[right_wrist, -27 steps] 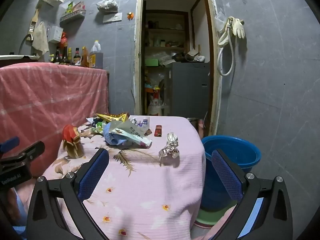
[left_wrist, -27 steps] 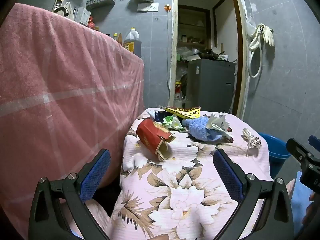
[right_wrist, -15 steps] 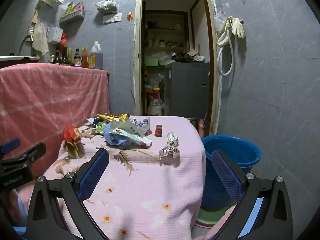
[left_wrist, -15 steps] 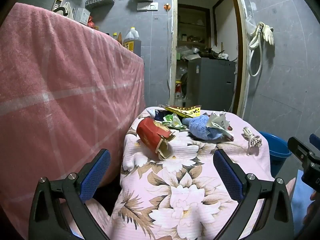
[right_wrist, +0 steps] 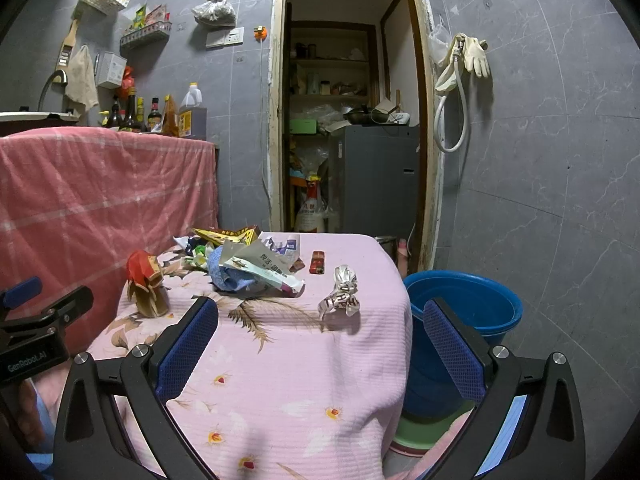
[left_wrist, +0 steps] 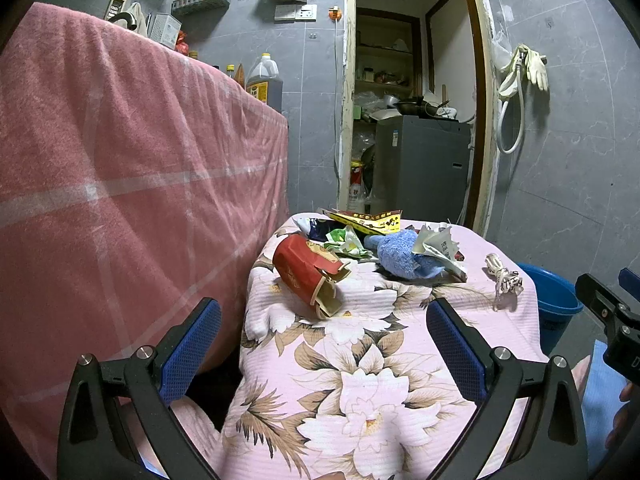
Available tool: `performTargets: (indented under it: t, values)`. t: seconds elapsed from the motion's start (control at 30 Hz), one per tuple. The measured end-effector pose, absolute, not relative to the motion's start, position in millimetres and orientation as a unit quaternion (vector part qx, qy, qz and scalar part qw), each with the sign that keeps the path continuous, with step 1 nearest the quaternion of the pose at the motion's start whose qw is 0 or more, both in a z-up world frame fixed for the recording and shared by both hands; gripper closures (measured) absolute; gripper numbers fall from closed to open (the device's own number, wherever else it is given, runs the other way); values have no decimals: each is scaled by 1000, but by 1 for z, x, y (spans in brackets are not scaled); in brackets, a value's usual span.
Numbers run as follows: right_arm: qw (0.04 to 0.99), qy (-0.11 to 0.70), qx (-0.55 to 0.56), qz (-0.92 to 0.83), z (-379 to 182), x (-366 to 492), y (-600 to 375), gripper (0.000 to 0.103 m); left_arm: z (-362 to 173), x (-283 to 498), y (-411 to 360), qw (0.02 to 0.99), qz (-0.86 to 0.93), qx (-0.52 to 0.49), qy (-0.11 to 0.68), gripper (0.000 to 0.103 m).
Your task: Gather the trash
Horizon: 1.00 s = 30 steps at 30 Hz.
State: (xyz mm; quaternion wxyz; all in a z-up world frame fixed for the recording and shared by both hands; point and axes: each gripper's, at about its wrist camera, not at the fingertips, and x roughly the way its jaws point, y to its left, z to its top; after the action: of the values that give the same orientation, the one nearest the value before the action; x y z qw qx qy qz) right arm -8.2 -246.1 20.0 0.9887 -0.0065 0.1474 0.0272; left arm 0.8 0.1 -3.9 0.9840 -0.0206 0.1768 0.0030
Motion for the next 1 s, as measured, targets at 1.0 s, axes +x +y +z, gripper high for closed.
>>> performTargets:
  t: [1.0]
  values:
    - [989, 146, -7, 28, 21, -8, -245, 0, -4, 1, 0, 984, 3, -22, 177, 2]
